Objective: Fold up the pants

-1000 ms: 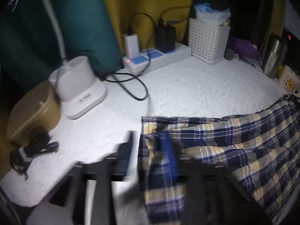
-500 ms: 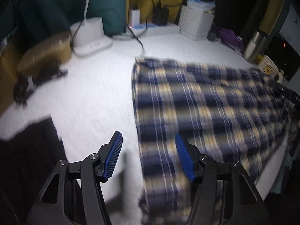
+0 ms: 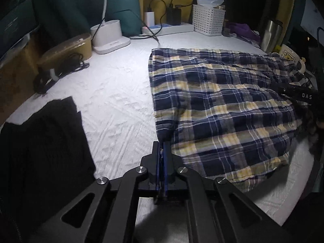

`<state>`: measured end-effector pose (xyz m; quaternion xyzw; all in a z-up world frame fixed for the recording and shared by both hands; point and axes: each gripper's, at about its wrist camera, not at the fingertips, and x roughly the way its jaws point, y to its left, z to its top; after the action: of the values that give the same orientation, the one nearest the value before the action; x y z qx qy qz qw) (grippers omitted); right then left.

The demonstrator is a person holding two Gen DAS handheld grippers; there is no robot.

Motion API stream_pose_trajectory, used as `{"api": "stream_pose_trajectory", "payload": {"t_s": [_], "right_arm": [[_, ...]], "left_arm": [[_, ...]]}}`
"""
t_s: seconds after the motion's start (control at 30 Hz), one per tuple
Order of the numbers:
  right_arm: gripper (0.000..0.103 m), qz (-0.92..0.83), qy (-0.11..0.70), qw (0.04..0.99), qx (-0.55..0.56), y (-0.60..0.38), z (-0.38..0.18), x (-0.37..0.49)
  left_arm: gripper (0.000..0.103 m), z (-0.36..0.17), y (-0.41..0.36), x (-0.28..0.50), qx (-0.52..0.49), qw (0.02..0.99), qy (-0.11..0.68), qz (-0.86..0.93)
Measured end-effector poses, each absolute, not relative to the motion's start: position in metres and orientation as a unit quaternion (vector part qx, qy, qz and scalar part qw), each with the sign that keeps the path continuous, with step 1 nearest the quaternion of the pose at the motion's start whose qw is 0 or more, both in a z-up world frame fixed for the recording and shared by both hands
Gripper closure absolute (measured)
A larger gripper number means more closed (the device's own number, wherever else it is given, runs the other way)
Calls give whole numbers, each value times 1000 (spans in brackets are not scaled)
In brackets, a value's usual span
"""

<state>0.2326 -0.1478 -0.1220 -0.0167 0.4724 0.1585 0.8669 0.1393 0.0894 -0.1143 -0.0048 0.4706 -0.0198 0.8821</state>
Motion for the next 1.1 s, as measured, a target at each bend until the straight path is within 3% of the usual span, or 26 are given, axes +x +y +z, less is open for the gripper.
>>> {"api": "stream_pose_trajectory", "payload": {"t_s": [0.23, 0.33, 0.43, 0.47, 0.53, 0.57, 0.6, 1.1], "right_arm": [[23, 149, 469, 870, -39, -147, -120, 221], [13, 144, 463, 874, -29, -156, -113, 213], [12, 131, 454, 881, -20, -171, -105, 203], [12, 127, 451, 883, -17, -178, -102, 200], [12, 118, 448, 886, -15, -186, -99, 194], [12, 115, 447, 887, -15, -190, -98, 192], [12, 111, 446, 888, -13, -195, -96, 190], [12, 86, 444, 892, 13, -242, -98, 181]], "left_arm": [[103, -114, 123, 128, -31, 877, 479, 10], [103, -107, 131, 125, -50, 882, 468, 22], [103, -99, 134, 127, -65, 889, 454, 26], [100, -97, 132, 129, -63, 890, 450, 24], [79, -94, 126, 132, -59, 894, 444, 17], [61, -92, 122, 134, -59, 895, 441, 12], [59, -90, 116, 136, -59, 897, 438, 4], [59, -87, 13, 173, -6, 893, 440, -96]]}}
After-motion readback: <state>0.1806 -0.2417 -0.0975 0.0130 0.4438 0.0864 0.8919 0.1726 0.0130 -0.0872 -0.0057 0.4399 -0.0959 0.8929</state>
